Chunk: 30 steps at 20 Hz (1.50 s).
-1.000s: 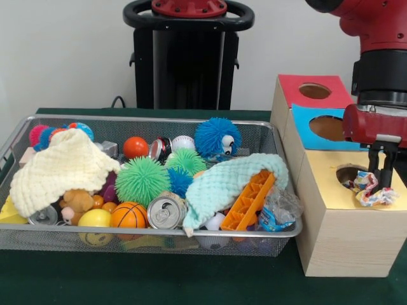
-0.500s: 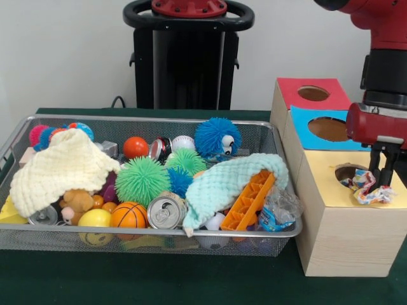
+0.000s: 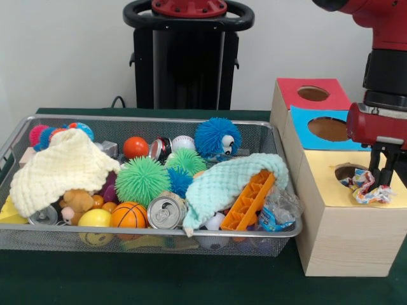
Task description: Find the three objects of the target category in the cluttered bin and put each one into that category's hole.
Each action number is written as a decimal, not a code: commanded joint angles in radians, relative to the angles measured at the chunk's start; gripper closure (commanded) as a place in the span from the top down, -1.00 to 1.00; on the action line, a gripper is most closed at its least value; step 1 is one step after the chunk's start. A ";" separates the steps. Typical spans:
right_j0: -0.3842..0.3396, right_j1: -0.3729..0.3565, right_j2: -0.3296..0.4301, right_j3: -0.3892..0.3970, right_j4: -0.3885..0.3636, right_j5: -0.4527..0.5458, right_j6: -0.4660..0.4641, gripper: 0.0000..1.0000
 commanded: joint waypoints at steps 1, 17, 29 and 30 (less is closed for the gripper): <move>-0.082 0.219 0.074 0.049 -0.033 0.019 0.061 -1.00; -0.137 0.152 0.130 0.105 -0.051 0.001 -0.003 -1.00; -0.343 0.146 0.399 0.170 -0.187 -0.155 -0.109 -1.00; -0.342 0.145 0.398 0.173 -0.198 -0.164 -0.099 -1.00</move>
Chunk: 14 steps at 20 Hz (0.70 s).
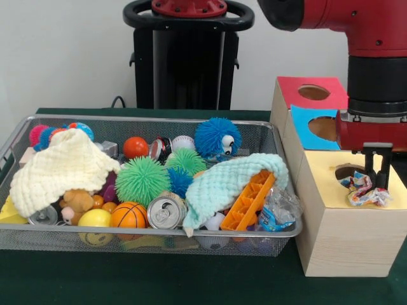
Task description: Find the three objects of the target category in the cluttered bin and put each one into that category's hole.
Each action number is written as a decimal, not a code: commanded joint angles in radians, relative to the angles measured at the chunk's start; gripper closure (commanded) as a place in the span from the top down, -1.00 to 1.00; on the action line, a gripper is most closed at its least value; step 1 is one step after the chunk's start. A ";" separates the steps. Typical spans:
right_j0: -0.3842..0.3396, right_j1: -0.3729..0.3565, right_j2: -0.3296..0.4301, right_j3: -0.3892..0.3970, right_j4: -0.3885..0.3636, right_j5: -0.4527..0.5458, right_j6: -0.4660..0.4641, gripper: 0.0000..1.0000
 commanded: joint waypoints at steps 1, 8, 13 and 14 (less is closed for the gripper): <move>-0.097 0.223 0.106 0.070 -0.161 -0.164 -0.091 -1.00; -0.034 0.201 0.033 0.054 -0.186 -0.120 -0.007 -1.00; -0.043 0.198 0.046 0.060 -0.187 -0.096 -0.006 -1.00; -0.037 0.195 0.038 0.059 -0.187 -0.088 -0.002 -1.00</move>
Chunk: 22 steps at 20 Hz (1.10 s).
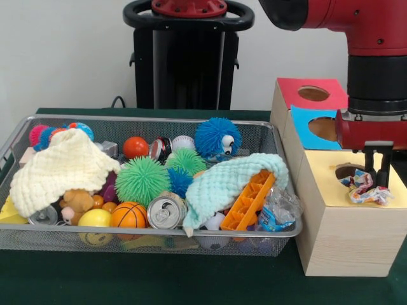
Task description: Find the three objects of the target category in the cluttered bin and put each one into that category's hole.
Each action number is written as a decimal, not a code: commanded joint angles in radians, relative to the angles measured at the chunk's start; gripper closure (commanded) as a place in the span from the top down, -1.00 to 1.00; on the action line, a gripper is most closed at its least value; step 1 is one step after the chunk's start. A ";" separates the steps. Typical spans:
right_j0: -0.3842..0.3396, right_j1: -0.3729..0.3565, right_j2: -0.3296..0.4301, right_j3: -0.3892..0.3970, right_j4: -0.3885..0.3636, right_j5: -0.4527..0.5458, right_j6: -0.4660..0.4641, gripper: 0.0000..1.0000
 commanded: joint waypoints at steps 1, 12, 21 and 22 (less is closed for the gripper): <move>-0.024 0.204 0.006 0.053 -0.112 -0.072 -0.002 -1.00; 0.085 0.191 -0.129 -0.021 -0.096 0.132 0.037 -1.00; 0.125 0.195 -0.186 -0.031 -0.076 0.131 0.038 -1.00; 0.128 0.193 -0.190 -0.030 -0.075 0.132 0.036 -1.00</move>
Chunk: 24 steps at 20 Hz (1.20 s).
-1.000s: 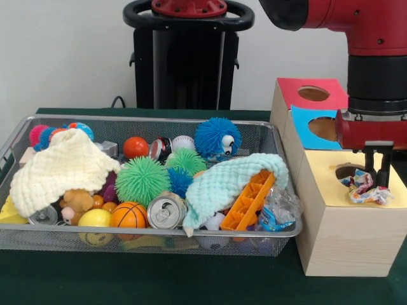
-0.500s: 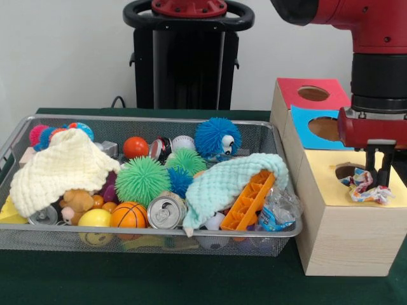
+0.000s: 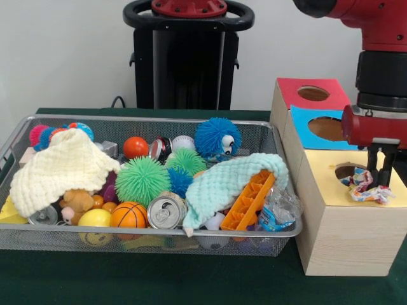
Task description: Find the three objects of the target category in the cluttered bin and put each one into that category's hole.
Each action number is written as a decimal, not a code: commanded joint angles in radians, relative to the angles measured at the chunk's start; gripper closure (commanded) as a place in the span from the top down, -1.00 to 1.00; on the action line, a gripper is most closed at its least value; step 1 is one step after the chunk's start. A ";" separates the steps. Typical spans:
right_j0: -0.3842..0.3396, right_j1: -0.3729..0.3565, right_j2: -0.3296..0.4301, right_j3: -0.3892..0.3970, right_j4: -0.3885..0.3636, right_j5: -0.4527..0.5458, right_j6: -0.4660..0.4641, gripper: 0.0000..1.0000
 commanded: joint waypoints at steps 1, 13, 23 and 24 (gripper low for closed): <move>-0.009 0.156 -0.033 0.039 -0.074 0.123 0.030 -1.00; 0.065 0.180 -0.141 0.033 -0.061 0.116 0.099 -1.00; 0.076 0.178 -0.166 0.021 -0.048 0.139 0.074 -1.00; 0.072 0.174 -0.161 0.022 -0.049 0.139 0.063 -1.00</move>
